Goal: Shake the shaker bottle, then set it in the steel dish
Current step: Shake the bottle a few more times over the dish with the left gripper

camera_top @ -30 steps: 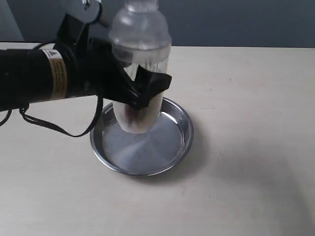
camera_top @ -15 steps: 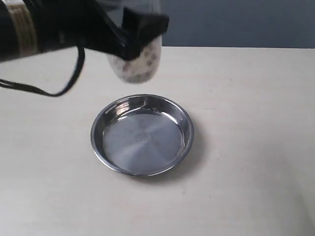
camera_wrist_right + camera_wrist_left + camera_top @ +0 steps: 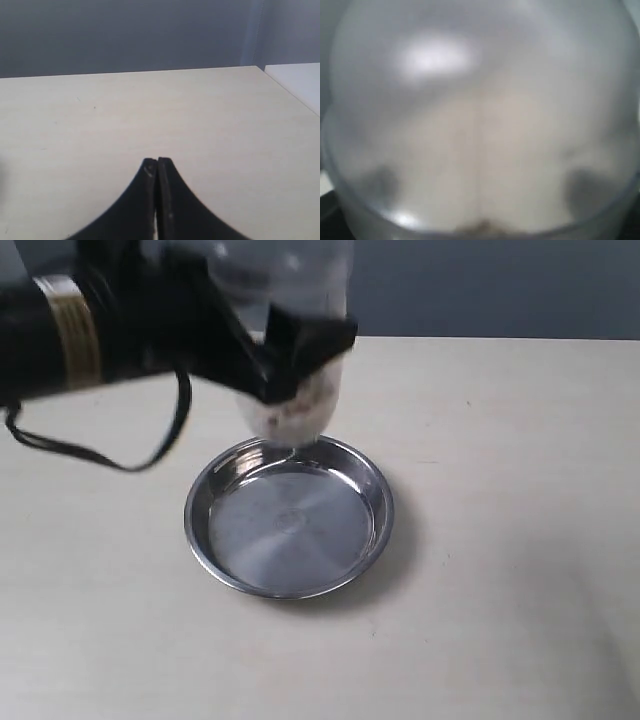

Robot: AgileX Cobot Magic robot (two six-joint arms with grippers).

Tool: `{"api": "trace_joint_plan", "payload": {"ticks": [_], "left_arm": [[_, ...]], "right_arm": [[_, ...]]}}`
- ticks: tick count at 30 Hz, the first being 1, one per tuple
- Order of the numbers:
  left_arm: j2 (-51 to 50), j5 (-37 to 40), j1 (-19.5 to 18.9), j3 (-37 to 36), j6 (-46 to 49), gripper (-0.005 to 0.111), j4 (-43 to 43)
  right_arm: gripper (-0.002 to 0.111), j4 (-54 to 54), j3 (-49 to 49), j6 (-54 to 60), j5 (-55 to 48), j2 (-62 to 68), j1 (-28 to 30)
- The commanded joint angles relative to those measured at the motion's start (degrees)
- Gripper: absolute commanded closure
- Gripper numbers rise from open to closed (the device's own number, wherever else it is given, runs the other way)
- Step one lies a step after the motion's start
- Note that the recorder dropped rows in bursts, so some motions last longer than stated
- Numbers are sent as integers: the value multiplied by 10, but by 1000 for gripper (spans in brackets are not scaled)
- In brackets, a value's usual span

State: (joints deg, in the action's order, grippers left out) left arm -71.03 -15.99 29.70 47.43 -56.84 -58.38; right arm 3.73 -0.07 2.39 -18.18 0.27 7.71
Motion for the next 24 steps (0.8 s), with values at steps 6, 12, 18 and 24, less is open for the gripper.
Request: {"api": "trace_joint_plan", "payload": {"ticks": [6, 12, 18, 24], "left_arm": [[23, -66, 6, 5, 17, 106, 21], [-10, -23, -11, -3, 25, 106, 48], [-8, 36, -8, -42, 30, 106, 51], [27, -22, -31, 13, 65, 106, 92]], "right_arm": [[109, 0, 1, 1, 7, -3, 2], [109, 0, 1, 1, 7, -3, 2], [109, 0, 1, 1, 7, -3, 2], [109, 0, 1, 1, 7, -3, 2]]}}
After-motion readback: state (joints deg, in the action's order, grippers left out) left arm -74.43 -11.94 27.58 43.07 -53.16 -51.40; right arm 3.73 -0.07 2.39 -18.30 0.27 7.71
